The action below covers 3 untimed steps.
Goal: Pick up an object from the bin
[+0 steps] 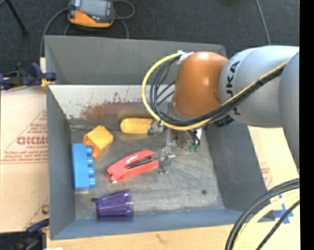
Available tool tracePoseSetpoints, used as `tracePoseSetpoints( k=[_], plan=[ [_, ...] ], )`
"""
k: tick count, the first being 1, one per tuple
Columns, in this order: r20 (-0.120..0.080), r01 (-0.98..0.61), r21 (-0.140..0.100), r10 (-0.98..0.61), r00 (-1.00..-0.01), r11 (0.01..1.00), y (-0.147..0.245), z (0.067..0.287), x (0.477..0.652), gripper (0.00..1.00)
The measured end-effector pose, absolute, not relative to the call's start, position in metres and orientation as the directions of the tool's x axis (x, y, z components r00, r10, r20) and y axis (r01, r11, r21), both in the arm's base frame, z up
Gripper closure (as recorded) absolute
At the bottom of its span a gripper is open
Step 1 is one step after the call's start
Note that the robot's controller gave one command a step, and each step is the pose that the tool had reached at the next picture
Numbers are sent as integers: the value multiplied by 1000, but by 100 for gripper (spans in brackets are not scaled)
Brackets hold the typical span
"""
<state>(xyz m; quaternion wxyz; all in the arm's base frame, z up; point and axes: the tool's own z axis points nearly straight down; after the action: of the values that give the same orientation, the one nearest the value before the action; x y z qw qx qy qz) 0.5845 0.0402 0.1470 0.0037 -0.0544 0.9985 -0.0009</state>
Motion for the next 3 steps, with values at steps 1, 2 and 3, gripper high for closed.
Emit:
tracePoseSetpoints(
  k=[1,2,3],
  plan=[
    [-2,-225,-2,-225,-974,974,77,159,585,0],
    [-4,-222,0,-222,-975,975,79,157,581,0],
    [-9,-240,1,-240,-971,971,80,82,573,0]
  ],
)
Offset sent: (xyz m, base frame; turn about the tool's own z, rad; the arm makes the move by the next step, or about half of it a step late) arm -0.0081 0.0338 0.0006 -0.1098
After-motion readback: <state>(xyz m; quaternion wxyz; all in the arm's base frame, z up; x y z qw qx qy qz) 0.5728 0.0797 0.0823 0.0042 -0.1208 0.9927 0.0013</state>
